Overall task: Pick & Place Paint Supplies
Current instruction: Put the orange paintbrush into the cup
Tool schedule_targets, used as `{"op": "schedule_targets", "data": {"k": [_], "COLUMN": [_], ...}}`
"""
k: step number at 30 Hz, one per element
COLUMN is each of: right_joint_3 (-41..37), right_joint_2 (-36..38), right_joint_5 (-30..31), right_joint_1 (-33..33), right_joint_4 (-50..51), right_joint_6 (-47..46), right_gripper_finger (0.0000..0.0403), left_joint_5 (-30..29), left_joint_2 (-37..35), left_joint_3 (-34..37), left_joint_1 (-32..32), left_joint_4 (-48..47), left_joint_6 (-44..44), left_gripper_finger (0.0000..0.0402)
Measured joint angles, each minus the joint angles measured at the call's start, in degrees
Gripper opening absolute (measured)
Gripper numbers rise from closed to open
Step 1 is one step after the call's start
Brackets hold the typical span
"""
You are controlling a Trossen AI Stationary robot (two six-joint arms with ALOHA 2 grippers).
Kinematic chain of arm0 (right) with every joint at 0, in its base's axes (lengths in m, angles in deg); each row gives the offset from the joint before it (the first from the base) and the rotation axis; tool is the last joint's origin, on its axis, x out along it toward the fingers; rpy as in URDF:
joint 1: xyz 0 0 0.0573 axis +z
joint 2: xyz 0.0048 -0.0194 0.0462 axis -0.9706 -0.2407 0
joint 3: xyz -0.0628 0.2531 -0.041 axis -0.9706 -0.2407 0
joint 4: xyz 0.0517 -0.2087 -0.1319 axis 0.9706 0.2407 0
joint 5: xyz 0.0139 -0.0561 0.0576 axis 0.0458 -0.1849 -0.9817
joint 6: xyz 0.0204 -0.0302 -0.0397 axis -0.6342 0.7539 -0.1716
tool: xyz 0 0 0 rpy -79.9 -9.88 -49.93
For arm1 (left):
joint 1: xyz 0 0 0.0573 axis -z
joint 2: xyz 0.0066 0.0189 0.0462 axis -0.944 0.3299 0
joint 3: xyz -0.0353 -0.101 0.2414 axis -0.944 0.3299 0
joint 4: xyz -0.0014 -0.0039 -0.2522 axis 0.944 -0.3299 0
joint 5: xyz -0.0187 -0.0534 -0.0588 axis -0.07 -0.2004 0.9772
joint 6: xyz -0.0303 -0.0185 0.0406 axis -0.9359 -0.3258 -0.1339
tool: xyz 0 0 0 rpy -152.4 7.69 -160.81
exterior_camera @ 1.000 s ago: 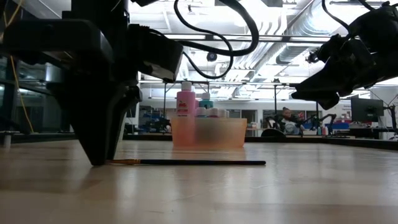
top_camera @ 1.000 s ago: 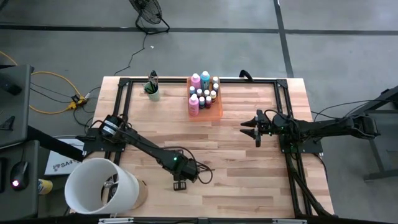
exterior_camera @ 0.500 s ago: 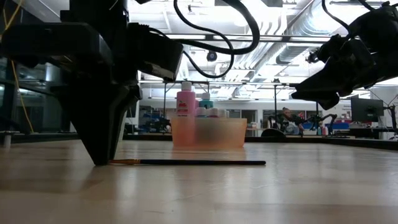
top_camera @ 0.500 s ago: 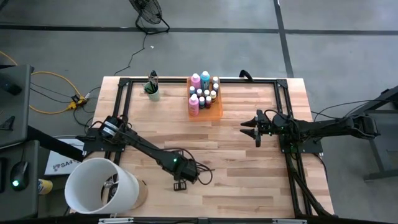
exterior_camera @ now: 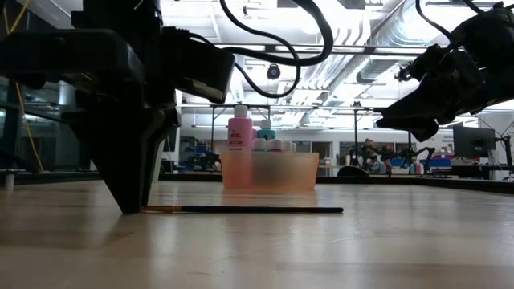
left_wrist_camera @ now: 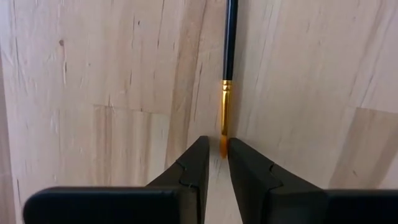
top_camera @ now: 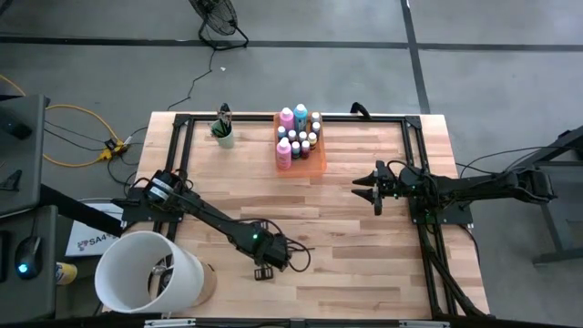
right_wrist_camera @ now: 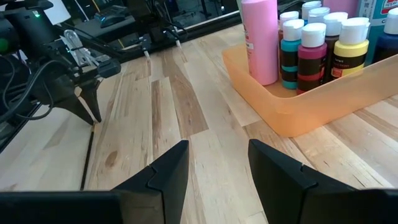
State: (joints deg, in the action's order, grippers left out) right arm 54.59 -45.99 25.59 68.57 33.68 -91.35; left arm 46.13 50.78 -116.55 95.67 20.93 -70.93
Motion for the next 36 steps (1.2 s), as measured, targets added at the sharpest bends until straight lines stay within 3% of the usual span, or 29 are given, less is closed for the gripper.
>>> {"op": "schedule_targets", "data": {"k": [5,12,23,36], "right_joint_3": [-0.02,0.00,0.00,-0.01], "right_joint_2": [-0.02,-0.02,0.00,-0.01], "right_joint_5": [0.00,0.00,0.00,0.00], "right_joint_1": [0.02,0.02,0.02,0.02], "right_joint_4": [0.00,-0.02,0.00,0.04], "right_joint_6": [0.01,0.00,0.00,0.00], "right_gripper_finger": [0.0160,0.0160,0.0160,0.0160], "left_joint_5": [0.00,0.19,0.56,-3.63], "left_joint_2": [0.00,0.00,-0.02,-6.99], "left_joint_3": [0.04,0.07,-0.02,0.17], "left_joint_1": [-0.02,-0.02,-0.07,-0.31], "left_joint_4": [0.42,1.26,0.93,-7.33], "left_joint_6": [-1.00,-1.15,-0.95,0.07], "left_gripper_finger": [0.0051,0.0004,0.0000,0.0000]}}
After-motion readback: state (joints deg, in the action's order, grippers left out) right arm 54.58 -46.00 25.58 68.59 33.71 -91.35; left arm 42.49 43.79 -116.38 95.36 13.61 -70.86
